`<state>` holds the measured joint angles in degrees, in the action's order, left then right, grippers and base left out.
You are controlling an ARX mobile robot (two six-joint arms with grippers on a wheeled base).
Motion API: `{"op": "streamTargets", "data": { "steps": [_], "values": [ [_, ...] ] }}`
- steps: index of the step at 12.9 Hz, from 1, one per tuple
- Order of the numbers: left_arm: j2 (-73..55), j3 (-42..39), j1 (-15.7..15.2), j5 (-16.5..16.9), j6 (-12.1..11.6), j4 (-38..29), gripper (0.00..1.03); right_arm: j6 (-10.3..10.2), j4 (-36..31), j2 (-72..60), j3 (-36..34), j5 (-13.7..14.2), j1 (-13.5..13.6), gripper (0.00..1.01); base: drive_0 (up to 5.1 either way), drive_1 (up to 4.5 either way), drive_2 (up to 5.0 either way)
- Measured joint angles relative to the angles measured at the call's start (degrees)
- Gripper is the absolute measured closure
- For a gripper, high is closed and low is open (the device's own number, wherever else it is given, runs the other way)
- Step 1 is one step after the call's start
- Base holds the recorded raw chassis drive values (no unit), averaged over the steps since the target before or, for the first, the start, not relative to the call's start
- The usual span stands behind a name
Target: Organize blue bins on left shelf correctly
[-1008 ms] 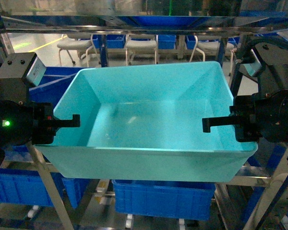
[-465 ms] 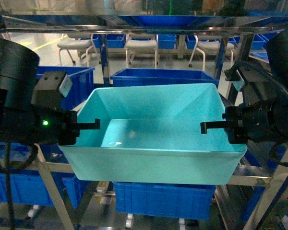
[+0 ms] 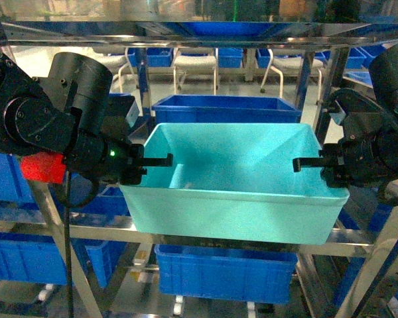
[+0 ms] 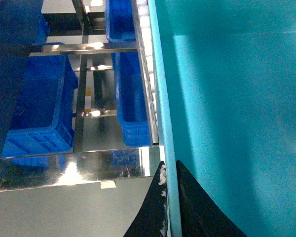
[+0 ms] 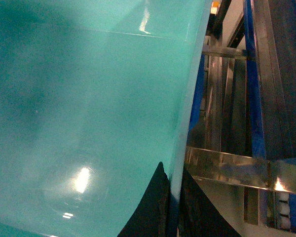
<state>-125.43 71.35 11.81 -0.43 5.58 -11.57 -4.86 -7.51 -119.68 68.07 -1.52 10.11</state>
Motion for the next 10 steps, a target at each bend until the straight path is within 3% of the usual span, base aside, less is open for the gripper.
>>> {"op": "streamTargets", "data": {
  "steps": [4, 8, 10],
  "values": [
    [0.0, 0.0, -0.02, 0.09, 0.02, 0.0, 1.01, -0.07, 0.09, -0.02, 0.13, -0.22, 0.02, 0.99, 0.0, 0.0, 0.0],
    [-3.69, 5.79, -2.91, 0.07, -0.02, 3.5, 1.01, 0.76, 4.04, -7.76, 10.97, -0.48, 2.58, 0.99, 0.0, 0.0, 0.0],
    [-6.69, 9.77, -2.36, 0.46, -0.63, 4.79, 1.01, 1.29, 5.6, -10.16, 13.6, 1.81, 2.34, 0.99, 0.0, 0.0, 0.0]
  ]
}}
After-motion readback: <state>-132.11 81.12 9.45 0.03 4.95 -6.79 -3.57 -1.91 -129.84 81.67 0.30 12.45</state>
